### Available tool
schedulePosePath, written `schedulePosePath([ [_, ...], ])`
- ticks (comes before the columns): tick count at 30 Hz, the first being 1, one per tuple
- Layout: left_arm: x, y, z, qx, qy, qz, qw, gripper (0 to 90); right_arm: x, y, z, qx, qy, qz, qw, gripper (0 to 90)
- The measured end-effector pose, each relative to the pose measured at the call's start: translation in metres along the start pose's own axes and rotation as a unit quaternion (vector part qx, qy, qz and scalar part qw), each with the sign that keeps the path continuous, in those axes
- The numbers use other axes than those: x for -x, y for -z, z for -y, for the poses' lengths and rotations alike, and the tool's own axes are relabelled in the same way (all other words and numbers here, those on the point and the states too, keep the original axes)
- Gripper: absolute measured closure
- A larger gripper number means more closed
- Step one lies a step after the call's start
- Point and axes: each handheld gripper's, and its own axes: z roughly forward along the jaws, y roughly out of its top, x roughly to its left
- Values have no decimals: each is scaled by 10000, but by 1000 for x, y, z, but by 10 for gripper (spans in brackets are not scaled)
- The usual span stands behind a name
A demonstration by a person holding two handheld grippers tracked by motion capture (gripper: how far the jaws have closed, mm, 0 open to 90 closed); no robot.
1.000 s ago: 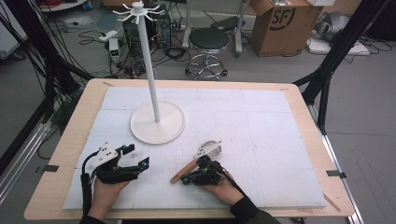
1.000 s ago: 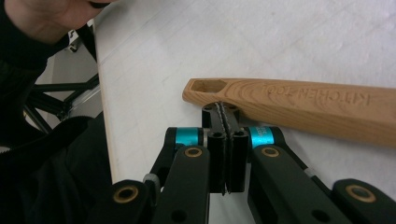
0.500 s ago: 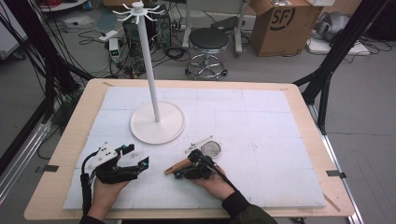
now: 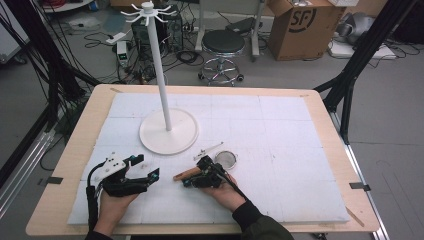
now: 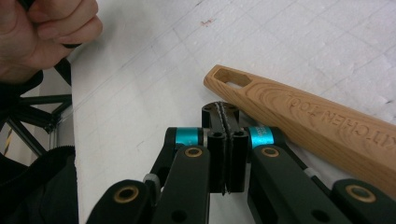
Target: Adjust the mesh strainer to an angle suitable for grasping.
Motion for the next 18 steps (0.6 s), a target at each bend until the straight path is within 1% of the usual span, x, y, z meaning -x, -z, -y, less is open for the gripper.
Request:
schedulePosePath([
  [4, 0, 0, 0, 2, 2, -6, 10000, 203, 1, -2, -3, 37, -38, 47, 10000, 898],
  [6, 0, 0, 0, 3, 15, 0, 10000, 204, 3, -3, -5, 72, -63, 117, 9999, 898],
  [12, 0, 0, 0, -5, 13, 4, 10000, 203, 6, -4, -8, 102, -140, 125, 9998, 899],
  [13, 0, 0, 0, -3, 10, 1, 10000, 203, 7, -5, -10, 124, -200, 158, 9996, 898],
  [18, 0, 0, 0, 5, 7, 3, 10000, 203, 12, -6, -14, 158, -214, 204, 9994, 898],
])
